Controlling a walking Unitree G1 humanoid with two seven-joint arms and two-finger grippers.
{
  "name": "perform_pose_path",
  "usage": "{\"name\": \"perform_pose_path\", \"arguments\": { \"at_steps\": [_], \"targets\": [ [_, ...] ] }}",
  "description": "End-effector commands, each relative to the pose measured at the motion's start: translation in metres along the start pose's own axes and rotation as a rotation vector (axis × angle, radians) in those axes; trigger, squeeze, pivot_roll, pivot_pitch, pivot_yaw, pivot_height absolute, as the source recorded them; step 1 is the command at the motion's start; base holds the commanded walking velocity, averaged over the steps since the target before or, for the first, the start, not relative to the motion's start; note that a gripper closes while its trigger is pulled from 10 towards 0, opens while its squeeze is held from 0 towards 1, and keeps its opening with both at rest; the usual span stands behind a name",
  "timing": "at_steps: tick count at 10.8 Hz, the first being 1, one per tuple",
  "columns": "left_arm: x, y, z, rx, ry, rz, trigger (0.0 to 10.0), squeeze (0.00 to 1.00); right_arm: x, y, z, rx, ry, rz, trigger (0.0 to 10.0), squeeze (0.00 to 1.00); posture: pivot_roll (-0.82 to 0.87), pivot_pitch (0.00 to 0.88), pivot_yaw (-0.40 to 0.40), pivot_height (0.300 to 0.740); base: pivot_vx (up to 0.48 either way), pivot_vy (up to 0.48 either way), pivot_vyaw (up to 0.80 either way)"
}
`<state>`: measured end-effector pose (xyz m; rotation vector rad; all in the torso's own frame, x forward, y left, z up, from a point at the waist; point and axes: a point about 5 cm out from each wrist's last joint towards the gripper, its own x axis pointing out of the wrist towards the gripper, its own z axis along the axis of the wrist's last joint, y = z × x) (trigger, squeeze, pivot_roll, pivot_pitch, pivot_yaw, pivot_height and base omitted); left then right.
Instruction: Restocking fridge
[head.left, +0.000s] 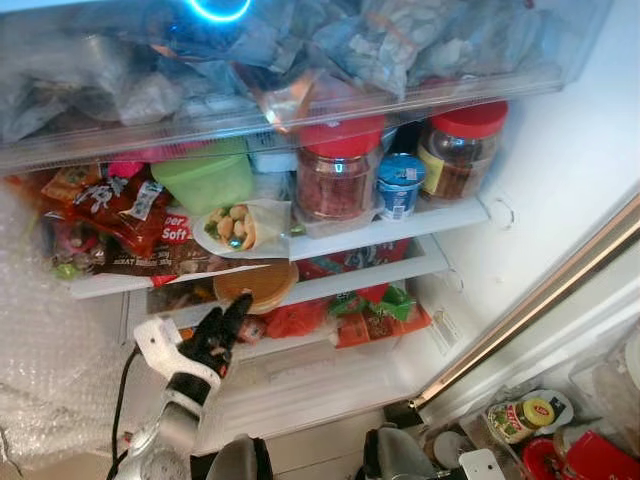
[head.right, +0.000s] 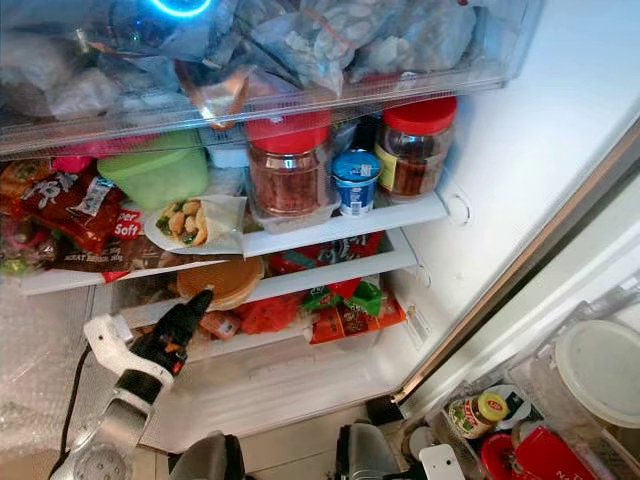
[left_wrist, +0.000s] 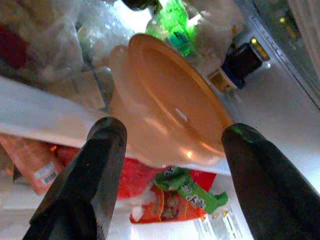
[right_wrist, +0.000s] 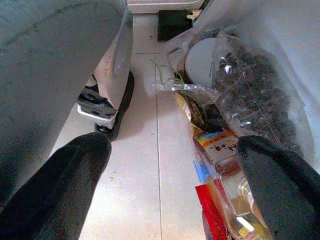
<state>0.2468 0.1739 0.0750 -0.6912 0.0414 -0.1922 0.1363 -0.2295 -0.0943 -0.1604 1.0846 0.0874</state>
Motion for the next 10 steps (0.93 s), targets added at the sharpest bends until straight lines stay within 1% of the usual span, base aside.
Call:
{"name": "perform_pose_path", "arguments": {
  "at_steps": [1, 2, 3, 5, 6, 8, 9, 10],
  "targets": [
    [-0.004, 0.0, -0.001, 0.014, 0.024, -0.004, 10.0, 0.0, -0.001, -0.003, -0.002, 0.013, -0.004, -0.016, 10.0, 0.0, -0.11, 0.127, -0.002, 0.652, 0.0, 0.0, 0.0],
    [-0.005, -0.003, -0.003, 0.003, 0.045, -0.026, 10.0, 0.0, -0.001, -0.003, -0.002, 0.011, -0.005, -0.018, 10.0, 0.0, -0.11, 0.124, -0.002, 0.652, 0.0, 0.0, 0.0],
    [-0.003, -0.004, -0.005, -0.004, 0.06, -0.044, 10.0, 0.0, -0.001, -0.003, -0.001, 0.008, -0.006, -0.018, 10.0, 0.0, -0.11, 0.125, -0.003, 0.652, 0.0, 0.0, 0.0],
    [0.008, -0.001, -0.009, -0.003, 0.086, -0.062, 10.0, 0.0, -0.001, -0.003, -0.001, 0.003, -0.005, -0.017, 10.0, 0.0, -0.11, 0.13, -0.007, 0.652, 0.0, 0.0, 0.0],
    [0.014, 0.002, -0.01, 0.007, 0.101, -0.068, 10.0, 0.0, -0.001, -0.003, -0.001, 0.003, -0.004, -0.018, 10.0, 0.0, -0.12, 0.13, -0.006, 0.652, 0.0, 0.0, 0.0],
    [0.031, 0.011, -0.014, 0.022, 0.12, -0.062, 10.0, 0.0, -0.001, -0.004, -0.002, -0.002, -0.001, -0.017, 10.0, 0.0, -0.13, 0.141, -0.012, 0.652, 0.0, 0.0, 0.0],
    [0.043, 0.009, -0.011, 0.028, 0.127, -0.093, 10.0, 0.0, -0.001, -0.004, -0.002, 0.001, -0.003, -0.019, 10.0, 0.0, -0.14, 0.143, -0.009, 0.652, 0.0, 0.0, 0.0],
    [0.049, 0.009, -0.009, 0.035, 0.127, -0.103, 10.0, 0.0, -0.001, -0.005, -0.003, 0.004, -0.001, -0.026, 10.0, 0.0, -0.14, 0.145, -0.007, 0.652, 0.0, 0.0, 0.0]
  ]
}}
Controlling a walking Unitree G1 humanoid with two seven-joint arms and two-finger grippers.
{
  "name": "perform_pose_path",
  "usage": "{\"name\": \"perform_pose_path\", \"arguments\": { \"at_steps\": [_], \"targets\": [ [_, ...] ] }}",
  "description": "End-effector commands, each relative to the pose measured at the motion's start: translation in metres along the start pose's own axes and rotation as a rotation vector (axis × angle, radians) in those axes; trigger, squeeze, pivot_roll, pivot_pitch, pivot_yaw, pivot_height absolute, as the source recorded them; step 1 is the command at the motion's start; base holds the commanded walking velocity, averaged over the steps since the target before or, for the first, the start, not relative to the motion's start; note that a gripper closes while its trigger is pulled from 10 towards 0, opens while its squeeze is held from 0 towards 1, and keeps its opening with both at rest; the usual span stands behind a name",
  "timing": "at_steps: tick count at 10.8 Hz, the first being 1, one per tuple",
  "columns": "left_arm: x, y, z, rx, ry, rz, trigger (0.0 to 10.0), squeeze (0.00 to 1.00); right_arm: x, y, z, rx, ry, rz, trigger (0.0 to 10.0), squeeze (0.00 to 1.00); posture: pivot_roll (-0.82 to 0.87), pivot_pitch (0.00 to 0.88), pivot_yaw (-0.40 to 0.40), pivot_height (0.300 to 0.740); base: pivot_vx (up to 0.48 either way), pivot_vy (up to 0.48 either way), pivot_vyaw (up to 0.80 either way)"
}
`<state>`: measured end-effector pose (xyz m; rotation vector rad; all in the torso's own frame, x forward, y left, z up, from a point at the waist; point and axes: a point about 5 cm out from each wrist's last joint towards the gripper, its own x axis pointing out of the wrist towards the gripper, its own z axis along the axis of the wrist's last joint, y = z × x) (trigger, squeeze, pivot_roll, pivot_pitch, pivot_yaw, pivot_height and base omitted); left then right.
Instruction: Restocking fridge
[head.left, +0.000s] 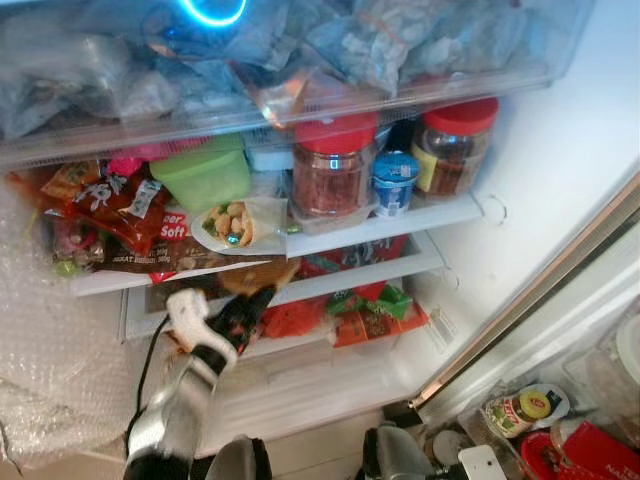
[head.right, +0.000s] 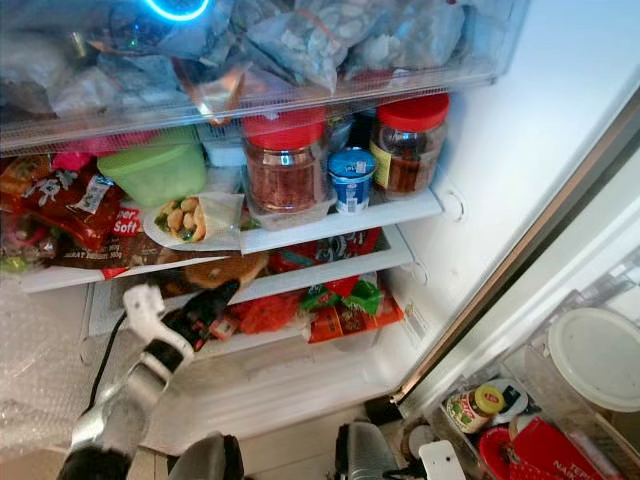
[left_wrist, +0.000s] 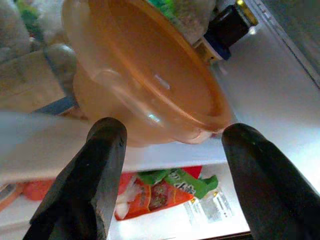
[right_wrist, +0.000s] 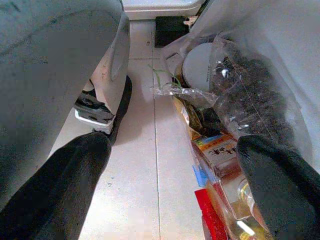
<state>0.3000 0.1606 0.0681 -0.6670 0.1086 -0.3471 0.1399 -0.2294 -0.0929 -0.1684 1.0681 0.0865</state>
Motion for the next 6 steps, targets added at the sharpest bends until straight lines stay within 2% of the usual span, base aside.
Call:
{"name": "perform_pose_path", "arguments": {
  "at_steps": [1, 3, 4, 6],
  "targets": [
    [-0.001, 0.006, 0.0, 0.025, 0.011, 0.011, 10.0, 0.0, -0.002, -0.004, -0.007, 0.01, 0.016, -0.021, 10.0, 0.0, -0.14, 0.145, -0.007, 0.652, 0.0, 0.0, 0.0],
    [0.011, 0.012, 0.008, 0.057, -0.015, 0.019, 10.0, 0.0, -0.002, -0.006, -0.007, 0.003, 0.016, -0.02, 10.0, 0.0, -0.14, 0.15, -0.017, 0.652, 0.0, 0.0, 0.0],
    [0.011, 0.014, 0.01, 0.076, -0.015, 0.021, 10.0, 0.0, -0.002, -0.006, -0.007, 0.0, 0.016, -0.02, 10.0, 0.0, -0.14, 0.152, -0.017, 0.652, 0.0, 0.0, 0.0],
    [-0.002, 0.017, 0.007, 0.175, -0.002, 0.037, 10.0, 0.0, -0.002, -0.006, -0.006, -0.001, 0.017, -0.019, 10.0, 0.0, -0.13, 0.151, -0.015, 0.652, 0.0, 0.0, 0.0]
  ]
}}
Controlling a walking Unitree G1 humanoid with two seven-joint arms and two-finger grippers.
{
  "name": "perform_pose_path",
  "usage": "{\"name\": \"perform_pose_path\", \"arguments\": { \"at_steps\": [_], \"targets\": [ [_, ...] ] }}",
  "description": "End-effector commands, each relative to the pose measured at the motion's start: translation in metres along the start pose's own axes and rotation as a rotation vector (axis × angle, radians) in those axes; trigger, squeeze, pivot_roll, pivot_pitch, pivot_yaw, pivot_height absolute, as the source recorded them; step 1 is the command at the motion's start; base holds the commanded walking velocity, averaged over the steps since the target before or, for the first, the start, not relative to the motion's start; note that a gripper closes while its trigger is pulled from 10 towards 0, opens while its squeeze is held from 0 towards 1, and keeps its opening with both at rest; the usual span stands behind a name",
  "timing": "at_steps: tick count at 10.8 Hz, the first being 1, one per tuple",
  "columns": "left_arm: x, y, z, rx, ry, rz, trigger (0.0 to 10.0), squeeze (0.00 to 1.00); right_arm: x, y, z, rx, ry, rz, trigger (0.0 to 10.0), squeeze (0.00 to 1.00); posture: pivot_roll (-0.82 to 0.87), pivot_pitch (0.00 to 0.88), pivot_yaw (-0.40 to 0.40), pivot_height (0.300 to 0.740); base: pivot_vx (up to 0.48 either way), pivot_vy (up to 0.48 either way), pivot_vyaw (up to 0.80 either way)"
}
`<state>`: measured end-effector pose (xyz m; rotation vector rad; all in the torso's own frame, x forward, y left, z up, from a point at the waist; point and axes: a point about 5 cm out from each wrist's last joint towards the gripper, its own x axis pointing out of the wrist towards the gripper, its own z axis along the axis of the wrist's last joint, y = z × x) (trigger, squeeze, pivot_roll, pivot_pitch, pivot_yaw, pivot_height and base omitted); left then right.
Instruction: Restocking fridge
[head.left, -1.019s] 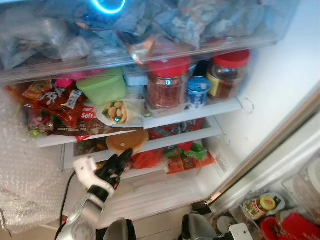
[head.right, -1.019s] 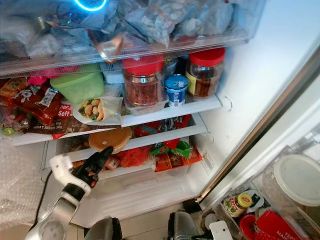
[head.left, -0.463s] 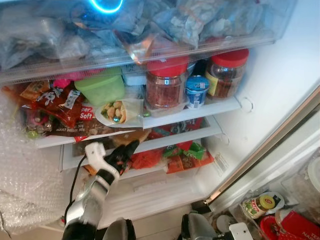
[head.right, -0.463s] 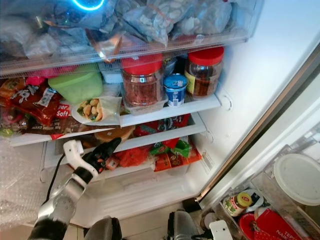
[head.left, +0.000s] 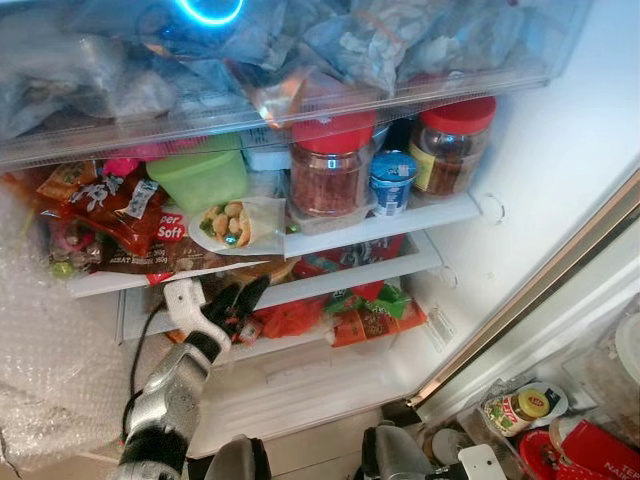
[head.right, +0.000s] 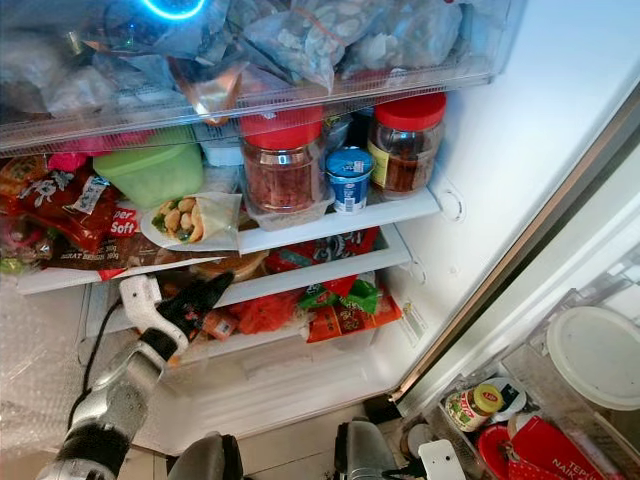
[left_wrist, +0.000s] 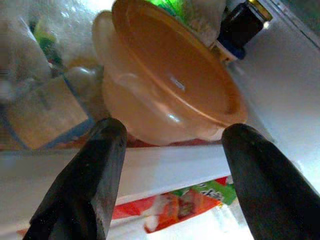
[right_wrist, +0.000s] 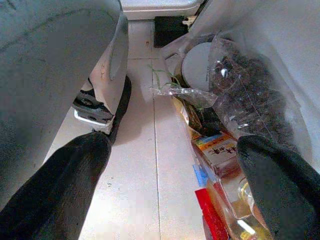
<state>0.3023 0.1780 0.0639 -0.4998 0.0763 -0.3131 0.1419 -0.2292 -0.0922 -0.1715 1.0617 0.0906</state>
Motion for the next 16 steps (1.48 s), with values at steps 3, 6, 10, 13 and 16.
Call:
{"name": "perform_pose_path", "arguments": {
  "at_steps": [3, 6, 10, 13, 16],
  "targets": [
    [-0.035, -0.012, -0.006, 0.203, 0.008, 0.004, 10.0, 0.0, -0.002, -0.005, -0.008, 0.0, 0.021, -0.017, 10.0, 0.0, -0.11, 0.147, -0.012, 0.652, 0.0, 0.0, 0.0],
    [-0.053, -0.021, -0.004, 0.465, -0.021, 0.133, 10.0, 0.0, -0.002, -0.003, -0.008, -0.001, 0.021, -0.013, 10.0, 0.0, -0.1, 0.13, 0.003, 0.652, 0.0, 0.0, 0.0],
    [-0.067, -0.026, -0.018, 0.546, 0.009, 0.218, 10.0, 0.0, -0.002, 0.001, -0.01, 0.013, 0.023, -0.013, 10.0, 0.0, -0.1, 0.098, 0.024, 0.652, 0.0, 0.0, 0.0],
    [-0.074, -0.017, -0.016, 0.551, 0.008, 0.28, 10.0, 0.0, -0.002, 0.003, -0.012, 0.023, 0.026, -0.013, 10.0, 0.0, -0.1, 0.074, 0.031, 0.652, -0.411, 0.0, 0.0],
    [-0.08, -0.009, -0.02, 0.514, 0.011, 0.348, 10.0, 0.0, -0.002, 0.004, -0.012, 0.025, 0.027, -0.011, 10.0, 0.0, -0.1, 0.068, 0.032, 0.652, -0.412, 0.0, 0.0]
  ]
}}
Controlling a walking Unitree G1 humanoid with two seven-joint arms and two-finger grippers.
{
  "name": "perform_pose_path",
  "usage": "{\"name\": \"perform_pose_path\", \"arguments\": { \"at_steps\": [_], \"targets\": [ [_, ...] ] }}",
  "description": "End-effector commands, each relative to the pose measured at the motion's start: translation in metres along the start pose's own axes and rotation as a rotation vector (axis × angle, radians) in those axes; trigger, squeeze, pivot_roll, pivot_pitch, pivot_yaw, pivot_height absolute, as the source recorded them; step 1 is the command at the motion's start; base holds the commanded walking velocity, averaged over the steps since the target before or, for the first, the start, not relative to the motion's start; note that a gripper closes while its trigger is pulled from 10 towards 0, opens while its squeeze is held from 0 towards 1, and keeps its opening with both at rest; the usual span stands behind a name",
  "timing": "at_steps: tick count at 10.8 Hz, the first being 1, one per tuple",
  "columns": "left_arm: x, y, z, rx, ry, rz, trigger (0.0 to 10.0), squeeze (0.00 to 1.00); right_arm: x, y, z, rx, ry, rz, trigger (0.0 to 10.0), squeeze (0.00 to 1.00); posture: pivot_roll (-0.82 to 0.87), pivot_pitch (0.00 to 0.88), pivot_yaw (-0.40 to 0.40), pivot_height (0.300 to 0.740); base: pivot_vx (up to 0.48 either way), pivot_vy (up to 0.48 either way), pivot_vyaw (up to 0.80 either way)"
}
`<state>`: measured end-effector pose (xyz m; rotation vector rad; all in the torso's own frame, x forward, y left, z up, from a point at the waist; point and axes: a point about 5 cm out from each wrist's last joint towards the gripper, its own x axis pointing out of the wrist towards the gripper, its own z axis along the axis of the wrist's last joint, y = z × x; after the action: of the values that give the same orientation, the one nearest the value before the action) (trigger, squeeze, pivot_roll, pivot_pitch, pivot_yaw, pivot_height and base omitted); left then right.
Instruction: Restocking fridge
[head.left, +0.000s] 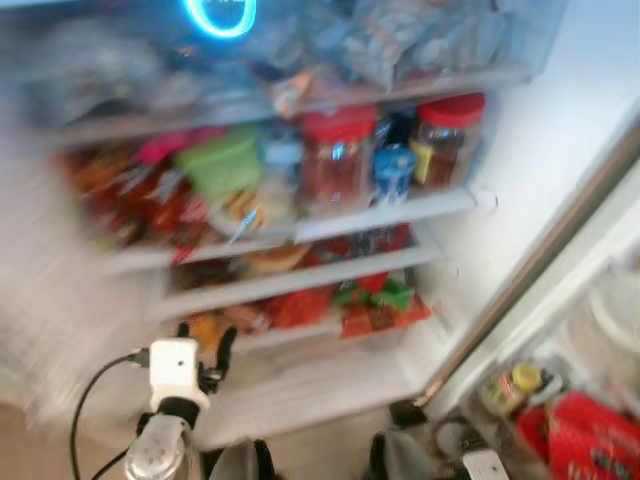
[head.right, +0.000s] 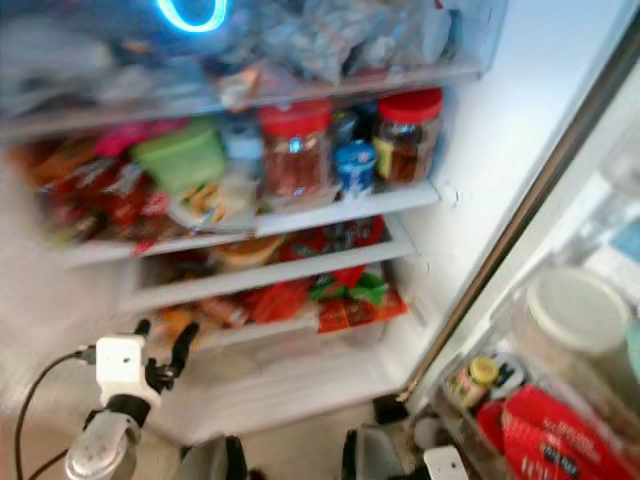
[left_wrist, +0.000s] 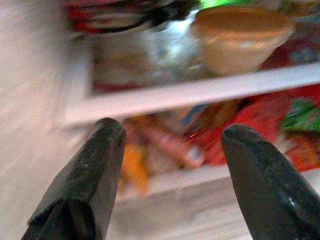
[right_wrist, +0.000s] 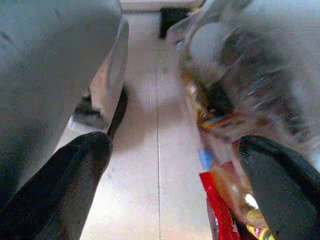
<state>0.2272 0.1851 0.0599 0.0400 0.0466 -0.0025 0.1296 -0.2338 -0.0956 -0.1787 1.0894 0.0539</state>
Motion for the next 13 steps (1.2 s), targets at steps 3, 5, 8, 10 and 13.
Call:
{"name": "perform_pose_path", "arguments": {
  "at_steps": [3, 5, 8, 10, 13],
  "targets": [
    [-0.007, 0.006, -0.017, -0.028, 0.074, 0.056, 10.0, 0.0, 0.001, 0.006, 0.001, 0.013, -0.005, 0.023, 10.0, 0.0, -0.1, 0.09, 0.027, 0.652, -0.4, 0.0, 0.0],
    [-0.011, 0.022, -0.048, -0.079, 0.219, 0.15, 10.0, 0.0, 0.001, 0.006, 0.003, 0.013, -0.006, 0.025, 10.0, 0.0, -0.09, 0.104, 0.023, 0.652, 0.0, 0.0, 0.0],
    [-0.028, 0.046, -0.096, -0.068, 0.469, 0.212, 10.0, 0.0, 0.002, 0.006, 0.004, 0.021, -0.009, 0.024, 10.0, 0.0, -0.09, 0.117, 0.024, 0.652, 0.0, 0.16, 0.0],
    [-0.032, 0.049, -0.101, -0.07, 0.494, 0.225, 10.0, 0.0, 0.002, 0.006, 0.004, 0.022, -0.009, 0.026, 10.0, 0.0, -0.09, 0.118, 0.023, 0.652, 0.0, 0.48, 0.0],
    [-0.042, 0.045, -0.118, -0.071, 0.573, 0.219, 10.0, 0.0, 0.002, 0.007, 0.004, 0.023, -0.007, 0.032, 10.0, 0.0, -0.09, 0.119, 0.023, 0.652, 0.0, 0.48, 0.0]
  ]
}}
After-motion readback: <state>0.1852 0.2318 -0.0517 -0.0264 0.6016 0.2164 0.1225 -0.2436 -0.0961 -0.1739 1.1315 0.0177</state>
